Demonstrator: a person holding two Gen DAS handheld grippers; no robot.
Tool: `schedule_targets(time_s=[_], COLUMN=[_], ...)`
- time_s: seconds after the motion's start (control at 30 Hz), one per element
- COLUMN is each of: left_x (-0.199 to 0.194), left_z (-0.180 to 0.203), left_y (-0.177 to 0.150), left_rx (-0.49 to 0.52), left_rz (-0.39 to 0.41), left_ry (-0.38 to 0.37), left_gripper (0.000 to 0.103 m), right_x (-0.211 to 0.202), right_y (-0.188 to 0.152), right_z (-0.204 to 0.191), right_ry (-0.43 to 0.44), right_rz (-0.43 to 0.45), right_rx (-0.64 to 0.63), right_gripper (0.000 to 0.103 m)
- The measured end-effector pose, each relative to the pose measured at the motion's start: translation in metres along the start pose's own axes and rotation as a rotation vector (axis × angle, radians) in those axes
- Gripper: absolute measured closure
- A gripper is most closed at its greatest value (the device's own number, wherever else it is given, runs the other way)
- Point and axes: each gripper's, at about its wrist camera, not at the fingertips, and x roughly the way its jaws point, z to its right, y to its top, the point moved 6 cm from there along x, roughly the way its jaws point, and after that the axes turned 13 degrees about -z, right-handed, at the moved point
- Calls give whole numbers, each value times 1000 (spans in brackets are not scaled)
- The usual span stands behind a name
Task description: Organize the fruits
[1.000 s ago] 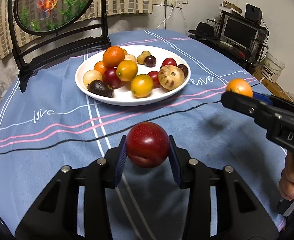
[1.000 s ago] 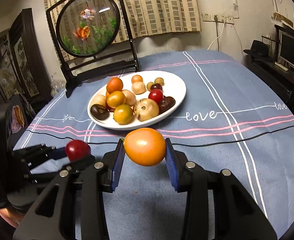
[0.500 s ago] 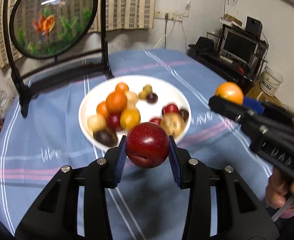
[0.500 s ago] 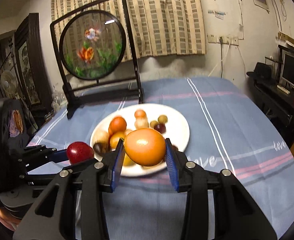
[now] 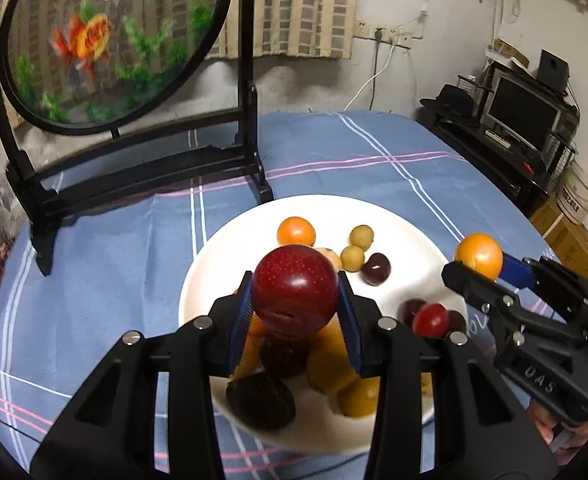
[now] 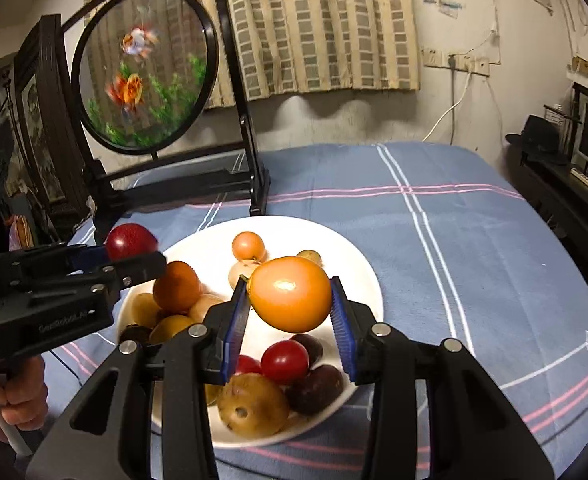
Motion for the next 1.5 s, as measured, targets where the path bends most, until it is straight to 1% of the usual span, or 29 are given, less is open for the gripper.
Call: schedule_targets(time_s=[0.07, 0.13, 0.33, 0.37, 0.4, 0.43, 0.47, 0.5, 0.63, 0.77, 0.87, 0.9, 1.0, 1.03, 1.07, 1.1, 1.13, 1.23, 1.27, 1.33, 1.37, 1.43, 1.5], left_x=[10, 12, 17, 16, 15, 12, 9, 3, -17, -45, -70, -76, -98, -105, -107, -113, -115, -127, -130, -137, -139, -144, -148], left_z=[0, 1, 5, 6, 6, 7, 8, 9, 14, 20, 28, 29, 34, 35, 36, 37, 38, 40, 41, 44, 44, 47, 50], left_y=[2, 5, 12, 13, 14, 15, 15, 16, 13, 2, -17, -24, -54, -67, -73, -91, -100, -140, -148, -168, -173, -187, -196], left_rx=[2, 4, 9, 9, 7, 3, 3, 7, 31, 45, 51, 53, 48, 49, 50, 53, 54, 55, 55, 54, 51, 46, 44], left_rz=[-13, 2, 13, 15, 20, 30, 39, 59, 90, 128, 145, 147, 163, 162, 160, 152, 147, 141, 139, 132, 129, 128, 130], left_ry=[1, 1, 12, 11, 9, 15, 20, 32, 67, 94, 97, 98, 89, 90, 91, 95, 100, 131, 139, 136, 129, 108, 113], left_gripper=[63, 63, 62, 58, 50, 45, 38, 35, 30, 18, 12, 10, 3, 3, 3, 3, 3, 3, 3, 3, 3, 3, 3], right_x=[6, 12, 30, 32, 32, 31, 27, 24, 7, -19, -41, -52, -79, -87, -94, -102, -109, -123, -130, -138, -144, -151, -155], right_y=[3, 5, 2, 2, 2, 3, 5, 5, 6, -4, -14, -20, -42, -51, -61, -74, -89, -119, -130, -141, -148, -156, -162], right_z=[-2, -5, -7, -7, -8, -8, -9, -10, -10, -11, -15, -17, -24, -27, -29, -32, -33, -34, -33, -33, -33, -33, -34], right_ry=[-3, -5, 5, 11, 15, 15, 12, 13, 20, 40, 37, 33, -4, -16, -25, -30, -33, -53, -69, -96, -105, -100, -97], right_rz=[-4, -12, -49, -55, -58, -54, -43, -39, -21, -5, 10, 18, 24, 22, 19, 14, 8, -14, -16, -21, -19, -20, -23], right_rx=[-19, -39, -64, -66, -68, -70, -71, -73, -66, -46, -41, -42, -72, -85, -98, -113, -123, -144, -150, -158, -165, -163, -170], right_gripper=[63, 63, 62, 61, 57, 51, 51, 51, 50, 50, 47, 42, 42, 42, 42, 40, 36, 36, 36, 36, 36, 36, 36])
